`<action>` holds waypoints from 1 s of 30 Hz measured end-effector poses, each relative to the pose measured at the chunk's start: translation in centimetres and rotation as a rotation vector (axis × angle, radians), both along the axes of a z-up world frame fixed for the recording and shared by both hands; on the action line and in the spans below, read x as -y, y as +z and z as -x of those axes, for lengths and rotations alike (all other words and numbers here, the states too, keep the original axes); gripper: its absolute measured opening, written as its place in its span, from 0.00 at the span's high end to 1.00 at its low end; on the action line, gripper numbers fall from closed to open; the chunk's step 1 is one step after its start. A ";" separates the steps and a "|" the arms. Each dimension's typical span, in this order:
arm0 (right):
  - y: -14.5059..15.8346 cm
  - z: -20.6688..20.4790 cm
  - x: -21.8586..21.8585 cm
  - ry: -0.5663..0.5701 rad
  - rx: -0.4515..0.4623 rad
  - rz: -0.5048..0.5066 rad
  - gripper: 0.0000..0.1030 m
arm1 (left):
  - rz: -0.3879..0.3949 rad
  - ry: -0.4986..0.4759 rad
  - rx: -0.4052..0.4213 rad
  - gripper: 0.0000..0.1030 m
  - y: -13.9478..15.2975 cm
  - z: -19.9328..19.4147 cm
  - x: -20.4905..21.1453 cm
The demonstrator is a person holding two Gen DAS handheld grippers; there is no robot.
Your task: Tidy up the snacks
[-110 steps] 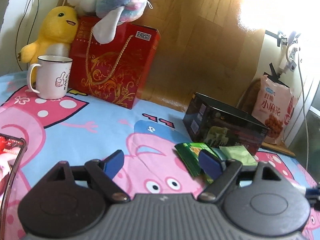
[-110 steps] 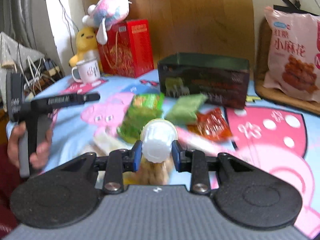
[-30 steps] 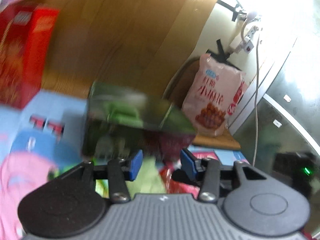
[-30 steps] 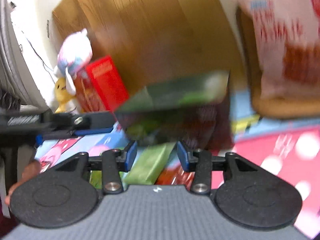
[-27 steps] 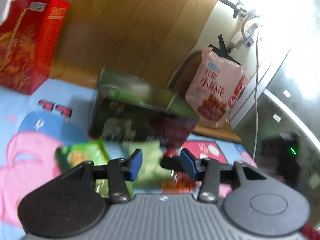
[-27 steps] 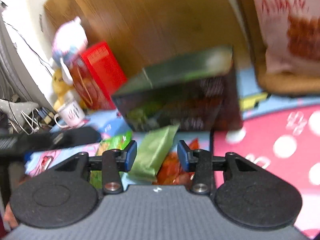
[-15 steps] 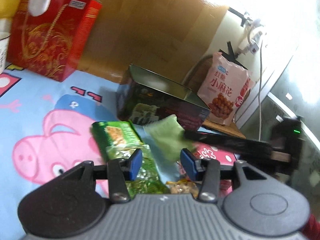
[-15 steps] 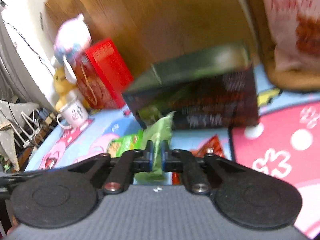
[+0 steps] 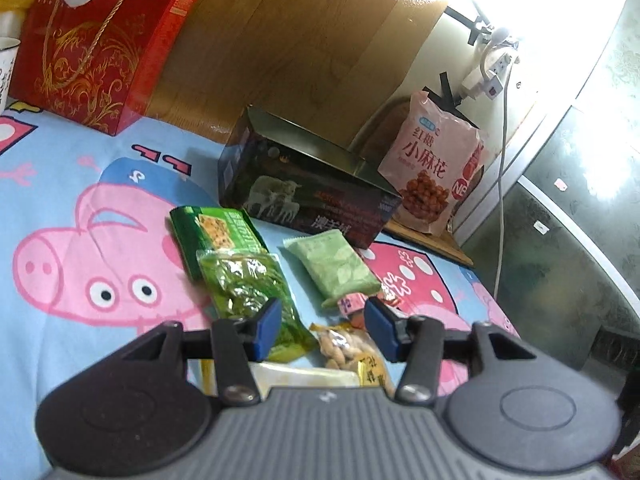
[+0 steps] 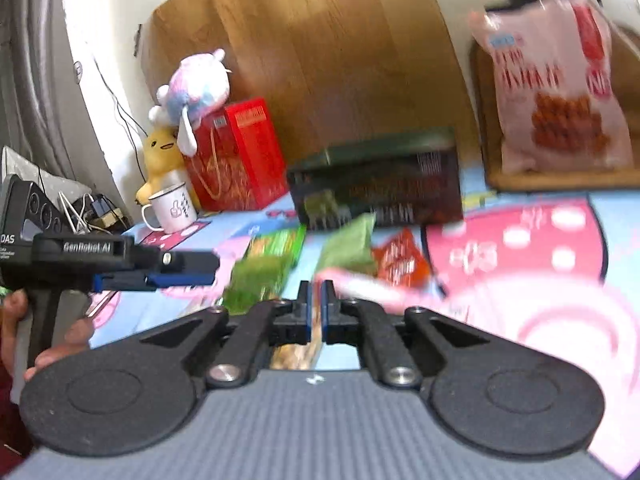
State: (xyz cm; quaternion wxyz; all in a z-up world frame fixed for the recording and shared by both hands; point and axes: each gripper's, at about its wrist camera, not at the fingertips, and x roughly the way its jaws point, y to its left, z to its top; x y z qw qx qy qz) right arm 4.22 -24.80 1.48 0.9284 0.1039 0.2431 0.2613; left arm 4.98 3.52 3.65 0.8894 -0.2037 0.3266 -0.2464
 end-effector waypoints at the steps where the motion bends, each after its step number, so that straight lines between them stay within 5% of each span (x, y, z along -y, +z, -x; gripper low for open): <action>1: -0.4 0.2 0.0 -0.005 -0.017 -0.013 0.88 | 0.001 0.001 0.001 0.54 0.0 0.1 0.0; 3: -1.1 0.4 -0.1 -0.014 -0.033 -0.027 0.79 | 0.001 0.004 0.004 0.54 0.0 0.4 0.0; 7: -1.7 1.6 -0.7 -0.034 0.022 -0.063 0.44 | -0.015 0.018 0.018 0.54 0.1 1.2 -0.3; 14: -2.3 2.2 -1.3 -0.086 0.080 -0.025 0.42 | -0.007 0.069 0.002 0.54 -0.6 1.8 -1.9; 21: -2.7 2.1 -0.7 -0.136 0.061 -0.075 0.19 | 0.008 0.098 -0.012 0.54 -1.2 2.1 -3.2; 30: -3.0 2.1 -1.2 -0.135 0.038 -0.070 0.17 | 0.009 0.105 -0.016 0.54 -1.4 2.2 -3.8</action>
